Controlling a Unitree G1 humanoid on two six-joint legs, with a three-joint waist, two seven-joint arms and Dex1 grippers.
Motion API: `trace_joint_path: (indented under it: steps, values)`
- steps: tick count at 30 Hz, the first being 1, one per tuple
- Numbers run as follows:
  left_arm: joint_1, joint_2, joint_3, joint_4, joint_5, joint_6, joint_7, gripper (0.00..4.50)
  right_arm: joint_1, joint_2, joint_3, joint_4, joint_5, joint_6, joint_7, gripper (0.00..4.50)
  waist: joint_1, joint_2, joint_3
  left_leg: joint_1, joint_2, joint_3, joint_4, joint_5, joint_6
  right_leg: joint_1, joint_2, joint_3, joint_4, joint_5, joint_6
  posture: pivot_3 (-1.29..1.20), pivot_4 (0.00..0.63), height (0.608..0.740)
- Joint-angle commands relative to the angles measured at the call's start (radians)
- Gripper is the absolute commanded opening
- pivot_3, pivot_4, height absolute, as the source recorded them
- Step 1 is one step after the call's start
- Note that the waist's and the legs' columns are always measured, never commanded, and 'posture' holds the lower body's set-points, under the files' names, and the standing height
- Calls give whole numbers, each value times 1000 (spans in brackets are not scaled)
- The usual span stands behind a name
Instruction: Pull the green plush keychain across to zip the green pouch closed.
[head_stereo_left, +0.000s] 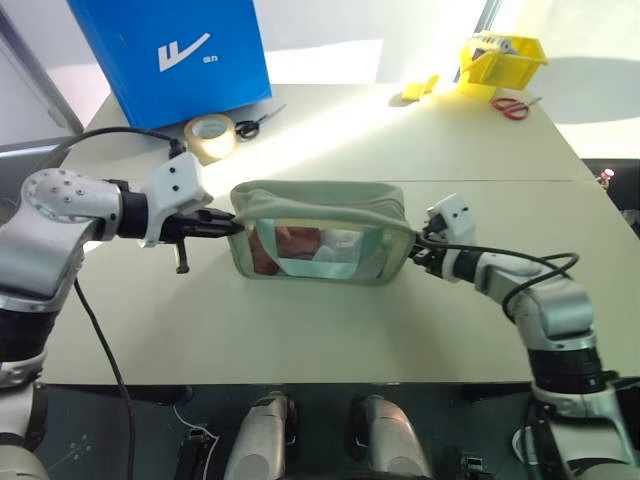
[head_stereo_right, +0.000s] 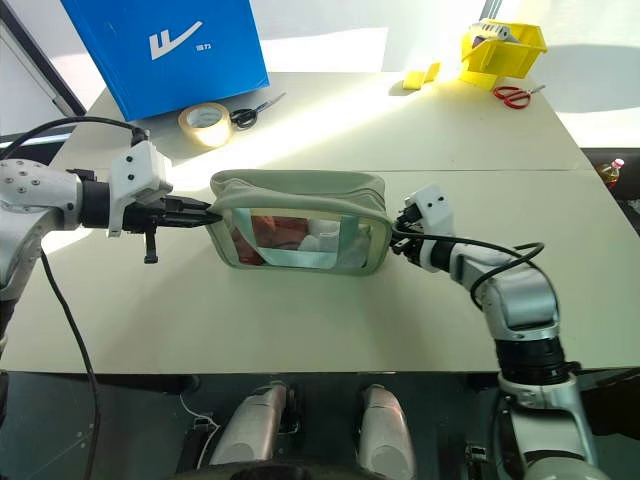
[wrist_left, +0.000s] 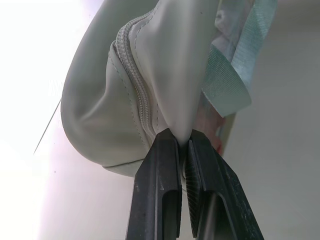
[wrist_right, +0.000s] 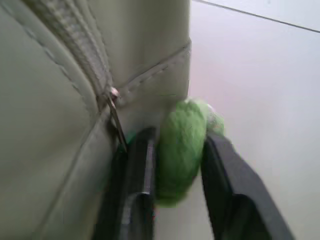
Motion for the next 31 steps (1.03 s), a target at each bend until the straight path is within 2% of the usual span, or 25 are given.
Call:
trace_joint_path:
  steps: [1, 3, 5, 8, 10, 13, 17, 22, 23, 28, 31]
  values:
    - [4, -8, -11, -6, 8, -1, 2, 0, -70, -125, -57, 23, 8, -36, 94, 2977, -1, 0, 0, 0, 0, 0, 0, 0, 0, 0, -1, 0, 0, 0, 0, 0, 150, 740]
    - [3, -13, -15, -1, 11, -10, 1, 0, -120, -248, -71, 85, 3, -70, 195, 3968, 1, 1, 1, 0, 0, 0, 0, 0, 0, 0, -1, 0, 0, 0, 0, 0, 150, 740]
    - [3, -16, -16, 1, 13, -15, -1, 0, -149, -322, -71, 122, 15, -94, 272, 3968, 2, 1, 1, 0, 0, 0, 0, 0, 0, -1, -1, 0, -1, 0, 0, 0, 150, 740]
    - [-2, -23, -17, 10, 18, -26, 1, 0, -189, -435, -94, 104, 123, -58, 465, 3968, 0, 1, 1, 0, 0, 0, 0, -1, 1, -2, -1, 0, -2, 0, 0, 0, 150, 740]
    - [-7, -25, -14, 21, 22, -32, 0, 0, -194, -471, -106, 48, 207, -7, 547, 3968, 0, 1, 1, 0, 1, 0, -1, -1, 1, 0, -1, 0, -2, 0, 0, 0, 150, 740]
    - [-20, -29, 3, 27, 2, -15, -3, 0, -219, -471, -122, -59, 338, 104, 568, 3968, -1, 1, 1, 0, 1, 0, -1, -1, 1, 0, -2, 0, -2, 0, 0, 0, 150, 740]
    - [-23, -35, 51, 2, -81, 52, -16, 1517, -226, -424, -92, -147, 355, 109, 500, 4023, 2, 0, 1, 0, 1, 0, -1, -1, 1, -4, -3, 0, -2, 0, -1, 0, 150, 740]
    - [-15, -7, 104, -14, -137, 104, -15, 4087, -215, -397, -86, -145, 341, 94, 455, 4023, 0, 0, 1, -4, 1, 0, -1, -1, 1, -6, -4, 0, -3, 0, -1, 0, 150, 740]
    - [-39, -7, 120, 4, -142, 117, 1, 4433, -213, -398, -88, -143, 341, 92, 452, 4023, 0, 0, 1, -6, 1, 0, -1, -1, 1, -5, -4, 0, -3, 0, -1, 0, 150, 740]
    - [-191, 26, 177, 161, -153, 148, 26, 4433, -241, -404, -109, -117, 351, 91, 438, 4023, 0, 0, 1, -7, 1, 0, 1, 1, 3, -6, -3, -3, -1, 0, 0, 0, 150, 740]
    - [-206, 60, 168, 230, -106, 64, 2, 4433, -261, -387, -128, -91, 364, 103, 408, 4023, -4, 0, 1, -7, 1, 1, 1, 1, 3, -6, -3, -3, -1, 0, 0, 0, 150, 740]
